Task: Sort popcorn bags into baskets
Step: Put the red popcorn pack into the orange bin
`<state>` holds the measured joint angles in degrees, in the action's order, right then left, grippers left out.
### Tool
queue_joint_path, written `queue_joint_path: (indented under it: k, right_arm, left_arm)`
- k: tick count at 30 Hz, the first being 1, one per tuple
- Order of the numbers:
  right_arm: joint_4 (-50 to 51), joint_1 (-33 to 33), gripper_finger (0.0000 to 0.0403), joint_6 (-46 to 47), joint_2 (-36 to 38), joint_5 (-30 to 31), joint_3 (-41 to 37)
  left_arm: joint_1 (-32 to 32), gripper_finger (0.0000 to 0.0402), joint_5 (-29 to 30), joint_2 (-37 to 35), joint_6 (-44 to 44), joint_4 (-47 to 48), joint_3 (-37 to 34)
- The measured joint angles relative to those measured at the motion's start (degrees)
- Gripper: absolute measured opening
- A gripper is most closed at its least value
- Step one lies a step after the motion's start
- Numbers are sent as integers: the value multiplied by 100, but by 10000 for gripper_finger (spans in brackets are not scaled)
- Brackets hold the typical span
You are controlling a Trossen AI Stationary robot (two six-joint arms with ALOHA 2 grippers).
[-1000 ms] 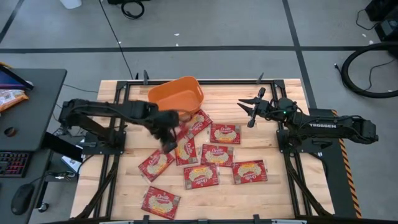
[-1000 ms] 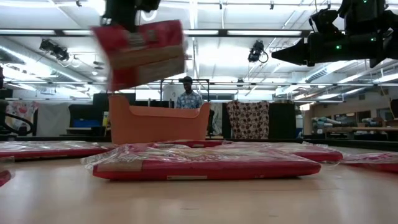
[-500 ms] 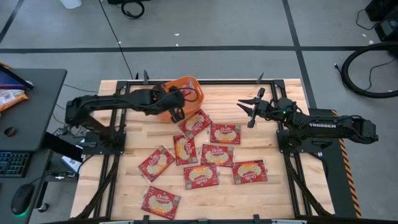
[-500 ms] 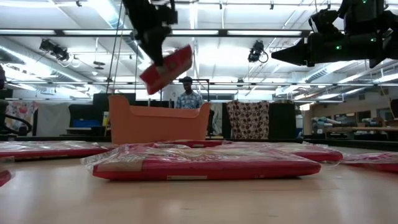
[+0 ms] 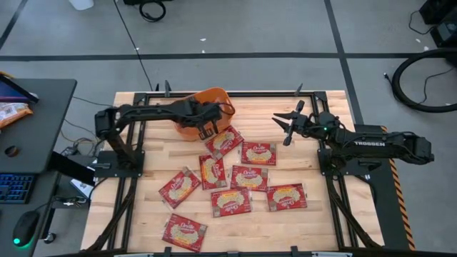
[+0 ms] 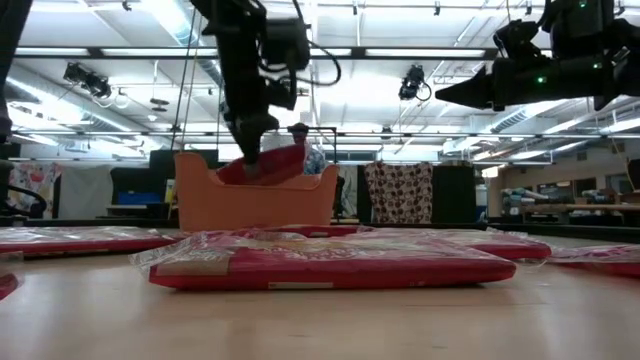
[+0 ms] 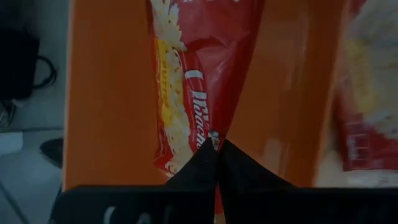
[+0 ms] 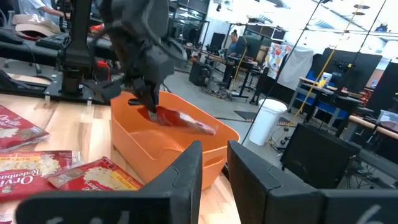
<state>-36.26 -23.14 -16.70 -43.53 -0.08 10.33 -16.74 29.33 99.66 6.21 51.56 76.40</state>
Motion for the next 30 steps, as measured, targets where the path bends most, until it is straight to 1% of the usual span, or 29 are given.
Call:
queue_joint_path:
  k: [3, 7, 9, 12, 13, 16, 20, 23, 25, 30]
  right_arm:
    - [-8, 0, 81, -41, -33, 3, 0]
    - [-12, -4, 81, -42, -35, 5, 0]
    - [-15, -4, 81, -42, -35, 5, 0]
    - [-15, -20, 81, -42, -35, 5, 0]
    - [-14, -28, 81, -42, -35, 5, 0]
    - [-12, -35, 81, -42, -35, 4, 0]
    - [-10, -35, 81, -41, -35, 3, 0]
    - [-10, -35, 81, -41, -35, 3, 0]
    - [-10, -35, 81, -41, -35, 3, 0]
    - [-6, -35, 81, -40, -35, 3, 0]
  left_arm:
    - [-58, 36, 19, 135, 94, 125, 0]
    - [-47, 95, -36, 159, 242, 148, 66]
    - [1, 123, -375, 159, 351, 112, 214]
    - [162, 150, -1133, 155, 394, -235, 372]
    - [263, 153, -1261, 160, 453, -370, 374]
    - [624, 157, -1366, 347, 718, -760, 374]
    - [1090, 158, -1256, 600, 1008, -1282, 419]
    - [1350, 158, -868, 938, 1171, -1061, 718]
    - [1470, 158, -740, 1218, 1279, -669, 1029]
    - [1699, 158, -427, 1983, 1371, -84, 1802]
